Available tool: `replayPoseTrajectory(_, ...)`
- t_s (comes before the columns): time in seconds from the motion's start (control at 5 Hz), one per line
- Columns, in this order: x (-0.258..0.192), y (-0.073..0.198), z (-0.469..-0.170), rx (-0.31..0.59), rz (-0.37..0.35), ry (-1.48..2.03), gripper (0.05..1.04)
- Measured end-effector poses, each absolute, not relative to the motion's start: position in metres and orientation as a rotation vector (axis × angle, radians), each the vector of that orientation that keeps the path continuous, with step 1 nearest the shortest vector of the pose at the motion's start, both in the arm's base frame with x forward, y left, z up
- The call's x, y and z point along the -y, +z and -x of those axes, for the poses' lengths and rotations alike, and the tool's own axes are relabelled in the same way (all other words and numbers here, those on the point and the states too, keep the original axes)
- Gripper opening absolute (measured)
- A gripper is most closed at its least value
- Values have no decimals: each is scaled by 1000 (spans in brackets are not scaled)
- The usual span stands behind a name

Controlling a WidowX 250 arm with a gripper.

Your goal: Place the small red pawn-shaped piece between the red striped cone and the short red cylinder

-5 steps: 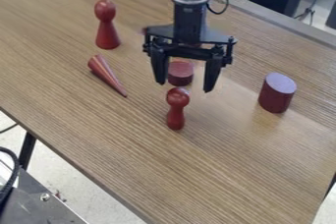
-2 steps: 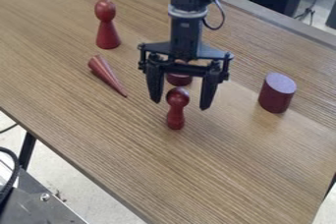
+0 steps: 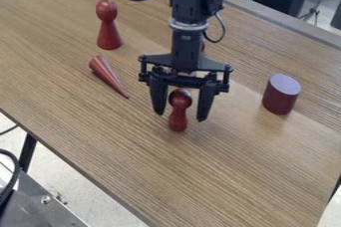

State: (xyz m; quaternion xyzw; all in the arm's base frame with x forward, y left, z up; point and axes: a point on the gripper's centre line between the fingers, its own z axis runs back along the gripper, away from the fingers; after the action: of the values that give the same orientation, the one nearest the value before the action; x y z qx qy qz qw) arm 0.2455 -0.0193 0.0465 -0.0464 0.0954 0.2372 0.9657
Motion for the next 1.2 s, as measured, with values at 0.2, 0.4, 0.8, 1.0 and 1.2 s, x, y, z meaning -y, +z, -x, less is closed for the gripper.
replayPoseTrajectory(0.2, 18, 45, -246, -168, 82, 536, 531)
replayPoseTrajectory(0.4, 17, 44, -246, -161, 75, 543, 531)
replayPoseTrajectory(0.8, 18, 100, -273, 4, 12, 514, 531)
replayPoseTrajectory(1.0, 17, 118, -289, 73, 16, 494, 531)
replayPoseTrajectory(1.2, 10, 110, -301, 69, 50, 483, 531)
